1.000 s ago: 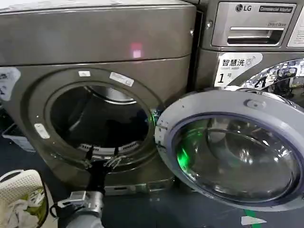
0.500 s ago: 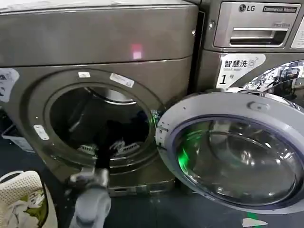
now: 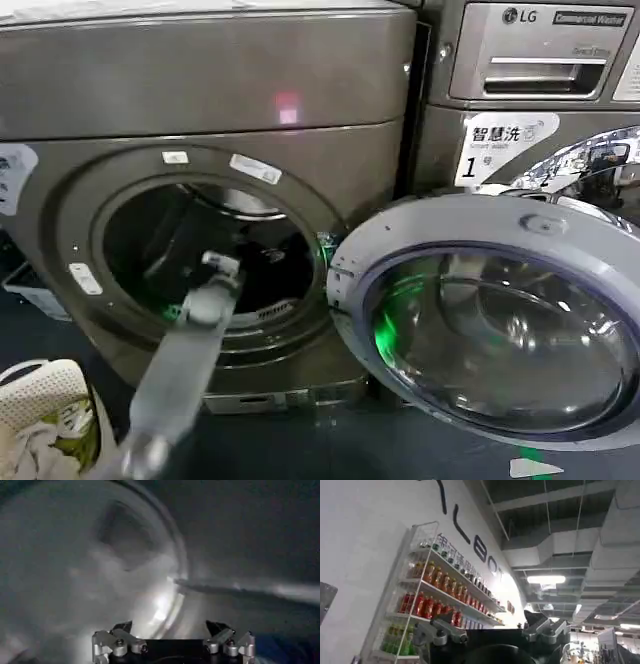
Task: Grasp the clothes from the dryer.
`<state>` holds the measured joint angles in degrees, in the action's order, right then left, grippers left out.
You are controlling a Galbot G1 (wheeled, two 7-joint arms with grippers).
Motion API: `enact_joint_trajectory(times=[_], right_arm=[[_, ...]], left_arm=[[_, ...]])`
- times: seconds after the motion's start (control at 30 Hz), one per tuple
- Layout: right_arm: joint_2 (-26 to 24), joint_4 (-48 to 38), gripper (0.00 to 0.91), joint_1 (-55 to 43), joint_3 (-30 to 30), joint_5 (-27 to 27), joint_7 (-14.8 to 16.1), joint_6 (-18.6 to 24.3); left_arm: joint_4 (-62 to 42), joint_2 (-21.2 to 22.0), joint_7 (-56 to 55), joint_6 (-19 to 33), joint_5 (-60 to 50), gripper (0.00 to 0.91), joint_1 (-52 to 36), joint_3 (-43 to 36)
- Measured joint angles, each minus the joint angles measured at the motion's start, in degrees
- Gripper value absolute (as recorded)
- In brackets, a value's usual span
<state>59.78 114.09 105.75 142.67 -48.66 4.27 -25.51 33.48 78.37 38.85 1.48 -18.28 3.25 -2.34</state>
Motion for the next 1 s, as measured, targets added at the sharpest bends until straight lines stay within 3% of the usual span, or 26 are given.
enact_joint_trajectory(times=[0.27, 0.6, 0.63, 0.67, 0.7, 0.73, 0.93, 1.0], right_arm=[[0.29, 0.66, 0.907, -0.81, -1.0, 0.13, 0.08, 0.0], [0.72, 1.06, 0.907, -1.19, -1.47, 0.33, 0.15, 0.12], [0.76, 1.11, 0.907, -1.25, -1.54, 0.33, 0.16, 0.15], [0.82, 1.2, 0.907, -1.36, -1.69, 0.34, 0.16, 0.21], [0.91, 1.26, 0.907, -1.45, -1.81, 0.38, 0.16, 0.26], [1.01, 1.3, 0.907, -1.55, -1.96, 0.42, 0.16, 0.31], [1.37, 1.48, 0.907, -1.67, -2.28, 0.51, 0.23, 0.53], [1.47, 1.49, 0.907, -1.71, -2.37, 0.52, 0.23, 0.58]], left_arm=[[-14.63, 4.56, 6.88, -1.56, -16.23, 0.907, -9.0, -5.58], [-21.44, 8.46, 7.85, -5.43, -23.52, 0.907, -10.38, -7.22], [-21.93, 8.65, 7.84, -5.65, -23.96, 0.865, -10.41, -7.36], [-22.29, 8.79, 7.83, -5.83, -24.26, 0.671, -10.43, -7.44], [-22.53, 8.88, 7.81, -5.97, -24.53, 0.387, -10.43, -7.48], [-22.7, 8.93, 7.77, -6.16, -24.72, 0.205, -10.41, -7.5], [-23.46, 9.42, 7.49, -6.83, -25.74, 0.0, -10.08, -7.73], [-23.59, 9.75, 7.18, -7.06, -25.87, 0.0, -9.92, -7.4]])
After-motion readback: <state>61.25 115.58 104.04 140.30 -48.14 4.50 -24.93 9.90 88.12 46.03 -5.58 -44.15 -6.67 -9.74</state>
